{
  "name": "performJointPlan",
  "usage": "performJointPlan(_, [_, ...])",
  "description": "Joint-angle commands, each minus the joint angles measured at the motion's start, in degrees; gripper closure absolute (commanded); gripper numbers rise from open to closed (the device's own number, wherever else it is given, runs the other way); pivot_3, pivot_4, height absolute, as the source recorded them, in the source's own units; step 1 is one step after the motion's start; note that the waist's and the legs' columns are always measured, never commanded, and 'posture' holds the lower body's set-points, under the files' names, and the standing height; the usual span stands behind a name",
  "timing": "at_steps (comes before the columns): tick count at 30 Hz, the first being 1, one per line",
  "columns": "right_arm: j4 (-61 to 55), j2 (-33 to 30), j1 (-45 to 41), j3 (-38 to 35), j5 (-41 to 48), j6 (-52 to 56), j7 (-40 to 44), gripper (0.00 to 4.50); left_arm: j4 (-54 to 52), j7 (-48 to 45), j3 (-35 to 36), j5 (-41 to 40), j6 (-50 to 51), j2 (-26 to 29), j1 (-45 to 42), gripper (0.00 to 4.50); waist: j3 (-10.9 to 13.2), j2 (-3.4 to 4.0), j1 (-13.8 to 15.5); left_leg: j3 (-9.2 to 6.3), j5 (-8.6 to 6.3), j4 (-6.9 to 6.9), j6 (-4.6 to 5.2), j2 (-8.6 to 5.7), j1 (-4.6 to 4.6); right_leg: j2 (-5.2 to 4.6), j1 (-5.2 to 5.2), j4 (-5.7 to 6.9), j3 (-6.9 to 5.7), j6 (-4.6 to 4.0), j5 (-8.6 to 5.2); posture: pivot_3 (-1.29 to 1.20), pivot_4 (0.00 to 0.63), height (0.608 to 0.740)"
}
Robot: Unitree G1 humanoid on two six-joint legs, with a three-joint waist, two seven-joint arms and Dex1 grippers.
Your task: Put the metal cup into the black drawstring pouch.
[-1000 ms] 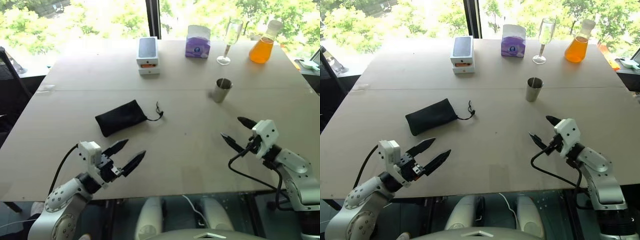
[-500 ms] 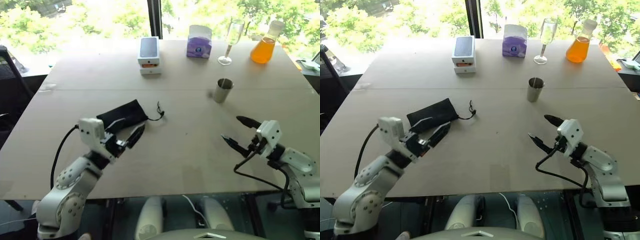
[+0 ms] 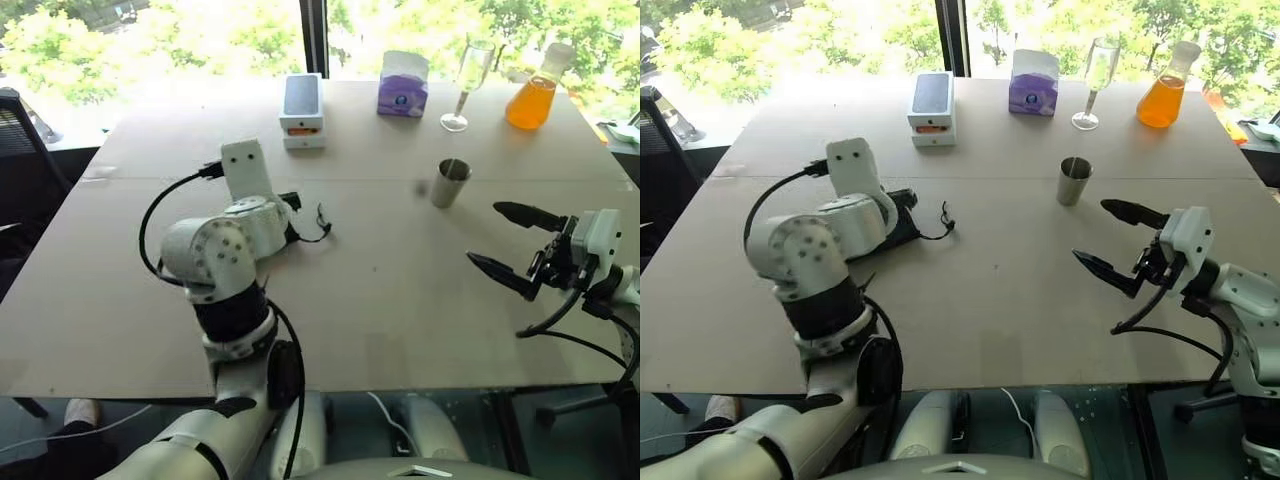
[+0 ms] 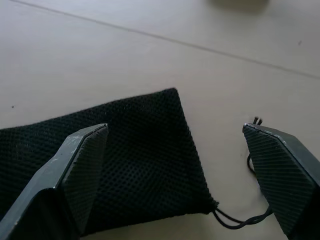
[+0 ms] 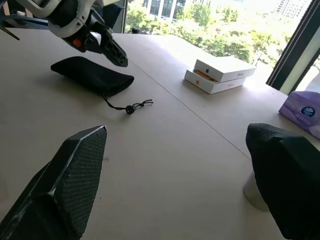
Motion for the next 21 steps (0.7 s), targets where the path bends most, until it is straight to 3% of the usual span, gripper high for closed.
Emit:
performJointPlan(1, [-1.92, 0.32, 0.05, -1.56, 0.49, -0.33, -0.43, 0.0, 3.63, 0.82, -0.89, 4.92, 0.27, -1.42, -4.59, 0.02, 0.04, -0.05, 0.12, -0.01, 0.01, 0.0, -0.02, 0.0, -0.01, 0.0, 0.0, -0.01, -0.01, 0.0, 0.0, 0.0, 0.15, 0.74])
performJointPlan(8, [-2.74, 0.82, 1.19, -1.56, -0.3, -0.6, -1.34, 0.0, 8.29, -1.33, -1.06, 14.95, 0.26, -2.59, -8.48, 0.02, 0.05, -0.07, 0.12, 0.01, 0.09, -0.07, -0.18, -0.02, -0.06, -0.04, 0.0, -0.17, -0.02, 0.0, 0.01, 0.0, 0.15, 0.74])
performJointPlan(21, [-3.95, 1.31, 2.94, -2.03, -2.01, -1.48, -2.99, 0.0, 18.51, -7.4, -2.48, 23.91, -7.31, -6.53, -10.35, 0.02, 0.06, -0.08, 0.16, 0.0, 0.09, -0.1, -0.2, -0.02, -0.13, -0.05, -0.03, -0.23, -0.06, 0.01, 0.01, 0.0, 0.15, 0.74])
